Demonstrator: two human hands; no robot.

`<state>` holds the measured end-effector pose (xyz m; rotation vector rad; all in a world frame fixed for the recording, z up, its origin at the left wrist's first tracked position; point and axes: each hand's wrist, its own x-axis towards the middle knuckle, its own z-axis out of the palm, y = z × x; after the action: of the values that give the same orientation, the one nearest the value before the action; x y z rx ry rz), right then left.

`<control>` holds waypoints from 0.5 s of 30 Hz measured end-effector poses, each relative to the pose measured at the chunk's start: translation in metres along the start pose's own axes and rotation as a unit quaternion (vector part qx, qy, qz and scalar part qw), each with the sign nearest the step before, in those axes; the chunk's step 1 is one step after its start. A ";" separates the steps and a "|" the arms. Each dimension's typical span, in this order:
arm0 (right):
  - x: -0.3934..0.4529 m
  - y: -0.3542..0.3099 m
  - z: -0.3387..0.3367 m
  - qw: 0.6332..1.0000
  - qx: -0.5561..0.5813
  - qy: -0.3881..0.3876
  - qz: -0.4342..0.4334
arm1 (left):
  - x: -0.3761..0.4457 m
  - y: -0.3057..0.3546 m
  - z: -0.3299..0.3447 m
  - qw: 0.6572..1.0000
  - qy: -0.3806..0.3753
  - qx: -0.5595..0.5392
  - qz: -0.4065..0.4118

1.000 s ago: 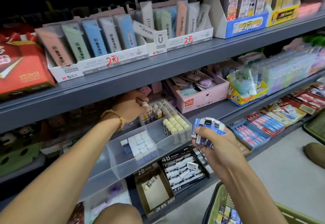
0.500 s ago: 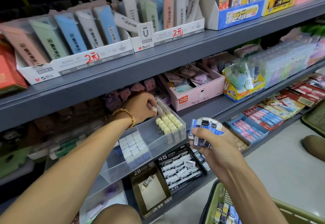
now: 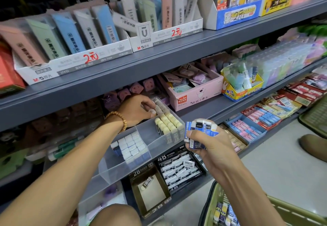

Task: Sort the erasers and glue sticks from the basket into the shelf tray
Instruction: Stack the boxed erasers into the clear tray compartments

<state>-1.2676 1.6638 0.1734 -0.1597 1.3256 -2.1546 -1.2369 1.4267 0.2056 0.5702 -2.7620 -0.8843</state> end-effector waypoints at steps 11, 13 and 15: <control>-0.010 0.000 0.014 0.994 -0.089 -0.043 -0.039 | -0.062 0.057 0.005 0.971 -0.131 -0.182 0.076; -0.011 -0.001 0.017 0.994 -0.088 -0.051 -0.044 | -0.067 0.060 0.001 0.961 -0.165 -0.207 0.080; -0.013 -0.001 0.020 0.994 -0.085 -0.055 -0.045 | -0.071 0.061 -0.007 0.952 -0.188 -0.231 0.075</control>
<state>-1.2491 1.6554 0.1868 -0.4083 1.4613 -2.0719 -1.1887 1.4982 0.2430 0.1140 -2.7001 -1.6801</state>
